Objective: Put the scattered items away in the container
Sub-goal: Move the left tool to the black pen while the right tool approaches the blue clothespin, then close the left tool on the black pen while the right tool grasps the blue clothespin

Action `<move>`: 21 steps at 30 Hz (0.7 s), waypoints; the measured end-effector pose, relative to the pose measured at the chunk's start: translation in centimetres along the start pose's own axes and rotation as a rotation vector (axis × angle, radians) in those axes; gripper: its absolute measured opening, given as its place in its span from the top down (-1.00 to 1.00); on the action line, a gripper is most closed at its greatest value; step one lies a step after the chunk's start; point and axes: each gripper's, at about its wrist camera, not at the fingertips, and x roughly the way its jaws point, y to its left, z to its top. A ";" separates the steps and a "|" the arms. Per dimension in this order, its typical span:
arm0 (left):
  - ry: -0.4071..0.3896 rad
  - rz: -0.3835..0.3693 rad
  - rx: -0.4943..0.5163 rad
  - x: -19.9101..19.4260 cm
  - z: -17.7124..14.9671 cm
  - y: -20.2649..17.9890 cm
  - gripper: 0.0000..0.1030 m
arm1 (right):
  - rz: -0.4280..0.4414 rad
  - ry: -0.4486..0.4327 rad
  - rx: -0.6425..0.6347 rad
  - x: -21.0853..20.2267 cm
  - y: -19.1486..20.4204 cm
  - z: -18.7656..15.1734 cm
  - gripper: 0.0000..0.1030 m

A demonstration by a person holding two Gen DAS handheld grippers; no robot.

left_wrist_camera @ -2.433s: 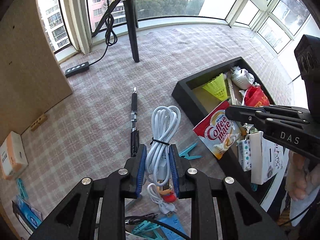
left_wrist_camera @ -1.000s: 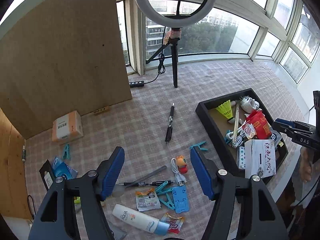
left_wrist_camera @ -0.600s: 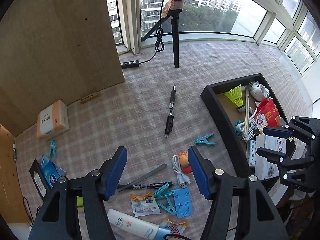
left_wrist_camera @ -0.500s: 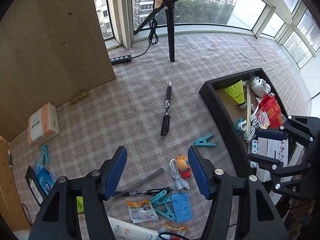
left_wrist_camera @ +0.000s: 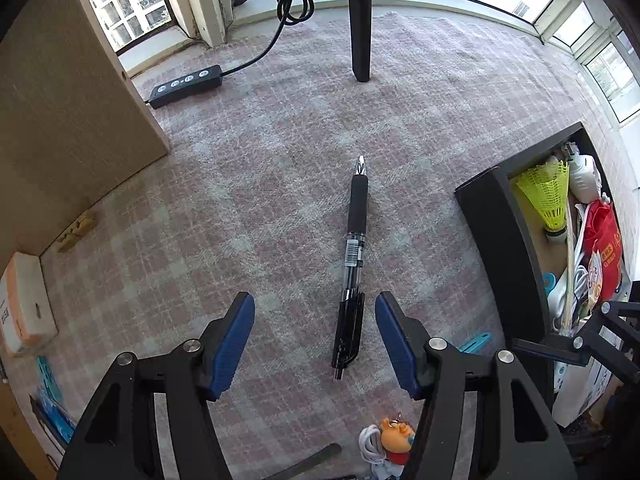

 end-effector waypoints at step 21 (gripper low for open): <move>0.030 0.028 0.046 2.0 1.2 -2.0 0.10 | -0.005 0.134 -0.186 4.6 2.0 1.9 0.28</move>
